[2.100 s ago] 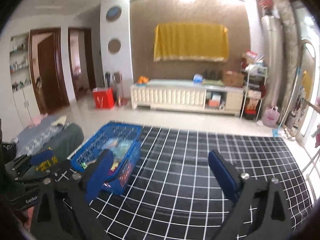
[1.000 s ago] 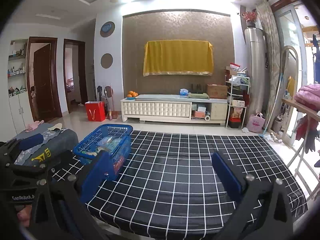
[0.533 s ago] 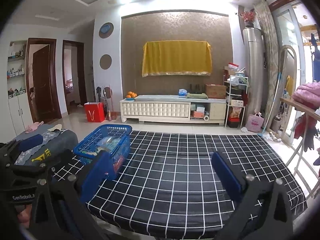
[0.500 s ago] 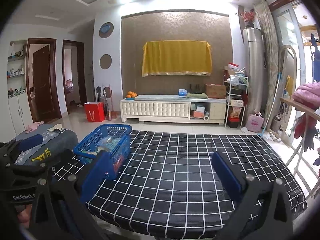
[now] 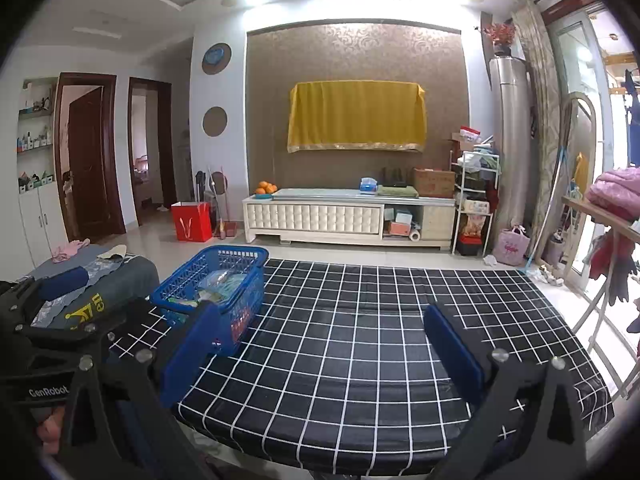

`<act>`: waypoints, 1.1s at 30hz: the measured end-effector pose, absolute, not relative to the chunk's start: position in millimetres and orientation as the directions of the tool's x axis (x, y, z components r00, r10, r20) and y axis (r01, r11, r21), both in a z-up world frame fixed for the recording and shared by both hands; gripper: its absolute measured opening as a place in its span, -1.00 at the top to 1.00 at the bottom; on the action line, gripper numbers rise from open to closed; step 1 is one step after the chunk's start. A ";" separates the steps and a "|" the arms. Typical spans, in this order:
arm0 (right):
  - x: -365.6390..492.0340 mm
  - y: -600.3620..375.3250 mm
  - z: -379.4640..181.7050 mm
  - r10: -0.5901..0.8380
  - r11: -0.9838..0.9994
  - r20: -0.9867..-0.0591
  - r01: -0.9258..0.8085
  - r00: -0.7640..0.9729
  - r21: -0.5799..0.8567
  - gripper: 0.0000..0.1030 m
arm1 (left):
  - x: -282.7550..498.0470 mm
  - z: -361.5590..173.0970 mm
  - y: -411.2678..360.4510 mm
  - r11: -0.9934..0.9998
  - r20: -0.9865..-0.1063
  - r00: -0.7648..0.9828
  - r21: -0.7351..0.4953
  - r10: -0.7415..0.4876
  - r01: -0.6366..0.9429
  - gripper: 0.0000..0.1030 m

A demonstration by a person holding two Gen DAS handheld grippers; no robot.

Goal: Organize snacks

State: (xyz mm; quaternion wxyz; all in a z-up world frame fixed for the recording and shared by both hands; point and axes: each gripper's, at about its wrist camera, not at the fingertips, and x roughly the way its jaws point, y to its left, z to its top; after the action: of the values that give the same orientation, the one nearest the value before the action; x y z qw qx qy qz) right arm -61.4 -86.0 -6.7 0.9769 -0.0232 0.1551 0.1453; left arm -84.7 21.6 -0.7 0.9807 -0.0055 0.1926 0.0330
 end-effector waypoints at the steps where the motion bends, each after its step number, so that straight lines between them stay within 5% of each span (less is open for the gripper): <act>1: -60.8 -86.6 -6.5 0.276 0.957 -0.310 -0.290 0.910 0.000 -1.00 | -85.1 -0.7 21.4 0.998 -0.378 0.924 0.002 0.062 -0.066 -1.00; 33: -62.5 -83.5 -2.1 0.281 0.956 -0.321 -0.294 0.904 0.007 -1.00 | -90.6 0.3 21.7 0.998 -0.393 0.918 -0.007 0.062 -0.070 -1.00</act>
State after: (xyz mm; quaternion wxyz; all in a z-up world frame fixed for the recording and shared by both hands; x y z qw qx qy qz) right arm -62.5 -83.5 -2.1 0.9756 -0.0210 0.1616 0.1473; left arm -90.6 21.7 0.3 0.9791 -0.0104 0.2001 0.0337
